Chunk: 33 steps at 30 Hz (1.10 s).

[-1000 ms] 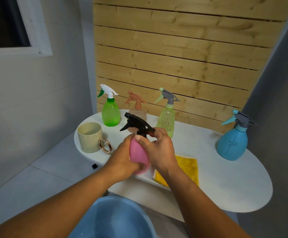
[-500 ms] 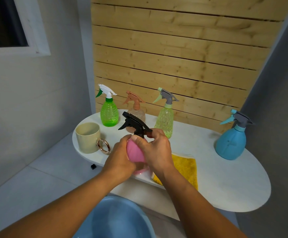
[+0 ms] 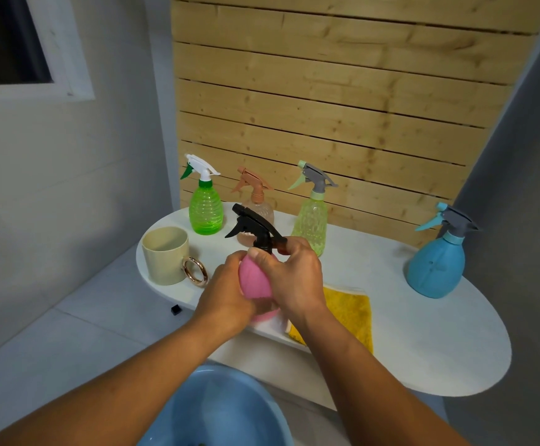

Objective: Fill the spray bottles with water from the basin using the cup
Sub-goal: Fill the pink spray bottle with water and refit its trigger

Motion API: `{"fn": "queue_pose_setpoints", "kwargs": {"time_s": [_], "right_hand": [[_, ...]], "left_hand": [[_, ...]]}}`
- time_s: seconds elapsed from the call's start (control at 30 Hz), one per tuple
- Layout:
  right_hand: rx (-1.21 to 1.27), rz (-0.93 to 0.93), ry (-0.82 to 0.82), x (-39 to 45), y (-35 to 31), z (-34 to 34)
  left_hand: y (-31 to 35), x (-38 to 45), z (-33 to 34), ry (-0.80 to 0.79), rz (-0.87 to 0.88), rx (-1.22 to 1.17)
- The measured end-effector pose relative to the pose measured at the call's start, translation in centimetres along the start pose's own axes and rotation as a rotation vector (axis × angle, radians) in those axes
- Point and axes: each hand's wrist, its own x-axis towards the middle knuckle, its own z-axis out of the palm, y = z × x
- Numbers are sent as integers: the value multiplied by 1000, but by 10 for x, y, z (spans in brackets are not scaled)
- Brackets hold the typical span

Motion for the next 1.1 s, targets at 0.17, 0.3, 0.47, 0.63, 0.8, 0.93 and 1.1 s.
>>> {"fn": "queue_pose_setpoints", "kwargs": {"time_s": [0.17, 0.3, 0.47, 0.63, 0.8, 0.93, 1.1], "right_hand": [[-44, 28, 79, -2, 1, 8], [-36, 24, 54, 0, 2, 6], [-17, 27, 15, 5, 4, 1], [-41, 50, 60, 7, 7, 6], [-52, 29, 65, 6, 6, 6], [46, 26, 76, 16, -8, -19], [120, 55, 172, 43, -18, -59]], "left_hand": [[13, -7, 16, 180, -83, 198], [3, -9, 22, 165, -43, 199], [-4, -3, 20, 37, -27, 31], [-1, -3, 17, 69, -18, -126], [1, -4, 20, 135, -17, -124], [25, 3, 26, 171, 45, -128], [73, 21, 58, 159, 50, -379]]}}
